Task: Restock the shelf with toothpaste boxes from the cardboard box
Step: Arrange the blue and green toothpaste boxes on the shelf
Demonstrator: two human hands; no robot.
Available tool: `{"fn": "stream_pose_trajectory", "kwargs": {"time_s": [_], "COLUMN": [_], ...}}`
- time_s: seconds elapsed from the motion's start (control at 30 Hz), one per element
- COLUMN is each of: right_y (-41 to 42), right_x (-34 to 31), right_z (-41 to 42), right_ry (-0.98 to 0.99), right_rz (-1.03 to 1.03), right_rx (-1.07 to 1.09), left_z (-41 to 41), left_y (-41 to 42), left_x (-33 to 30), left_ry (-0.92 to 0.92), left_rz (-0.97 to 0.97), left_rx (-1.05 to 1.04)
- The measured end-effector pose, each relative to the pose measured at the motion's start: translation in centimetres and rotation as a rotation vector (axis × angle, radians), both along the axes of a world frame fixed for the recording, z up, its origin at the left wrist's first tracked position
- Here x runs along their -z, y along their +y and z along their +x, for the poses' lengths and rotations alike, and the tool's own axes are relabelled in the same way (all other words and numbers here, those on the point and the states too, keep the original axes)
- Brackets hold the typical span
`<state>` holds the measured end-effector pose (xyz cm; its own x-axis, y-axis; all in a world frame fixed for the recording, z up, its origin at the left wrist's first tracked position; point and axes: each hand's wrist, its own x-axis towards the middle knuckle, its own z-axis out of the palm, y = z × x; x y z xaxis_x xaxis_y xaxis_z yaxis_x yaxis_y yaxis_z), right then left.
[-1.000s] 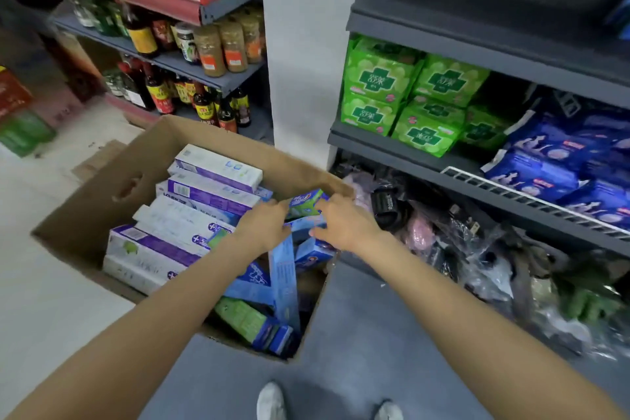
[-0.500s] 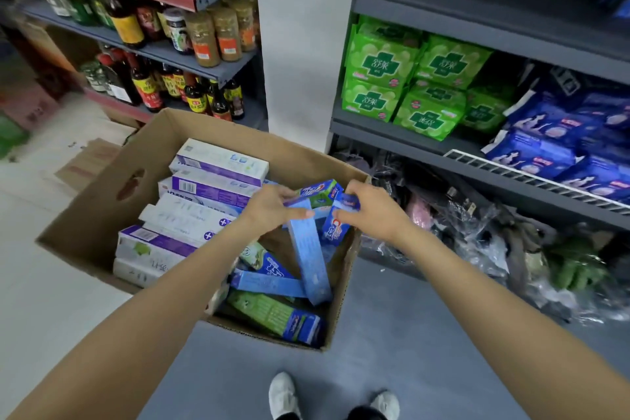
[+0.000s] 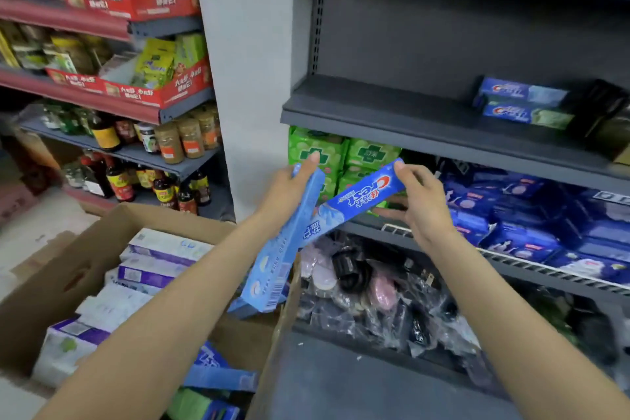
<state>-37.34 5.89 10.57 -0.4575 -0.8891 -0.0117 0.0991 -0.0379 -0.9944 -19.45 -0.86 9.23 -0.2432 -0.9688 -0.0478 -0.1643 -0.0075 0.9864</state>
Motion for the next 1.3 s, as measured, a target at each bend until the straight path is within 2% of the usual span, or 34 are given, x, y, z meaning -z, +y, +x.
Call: {"fn": "stream_pose_trajectory", "kwargs": {"time_s": [0.2, 0.4, 0.57, 0.67, 0.8, 0.97, 1.23, 1.3], "right_y": [3.7, 5.6, 4.2, 1.1, -4.3, -8.8, -13.7, -14.9], "right_x": [-4.7, -7.4, -7.7, -7.7, -7.3, -8.0, -9.4, -9.2], "right_z": [-10.1, -19.3, -24.5, -26.7, -28.8, -34.4, -40.3, -41.3], "right_ry": [-0.022, -0.189, -0.274, -0.365, -0.384, -0.233, 0.279, 0.281], "right_rz": [-0.16, -0.292, -0.311, -0.327, -0.219, -0.052, 0.027, 0.034], "right_rx": [0.202, 0.344, 0.344, 0.272, 0.219, 0.214, 0.276, 0.261], "left_z": [-10.1, -19.4, -25.6, -28.9, -33.5, -37.5, -40.6, -41.5], "left_y": [1.1, 1.1, -0.8, -2.4, -4.9, -9.7, -16.1, -17.1], "left_x": [-4.5, -6.9, -9.0, -9.9, -10.7, -10.7, -10.9, -10.8], "left_ry": [-0.118, -0.091, -0.066, -0.07, -0.019, 0.158, 0.287, 0.304], "left_rz": [-0.09, -0.023, 0.044, 0.067, 0.084, 0.216, 0.245, 0.253], "left_rx": [-0.081, 0.068, 0.122, 0.181, 0.27, 0.235, 0.122, 0.118]}}
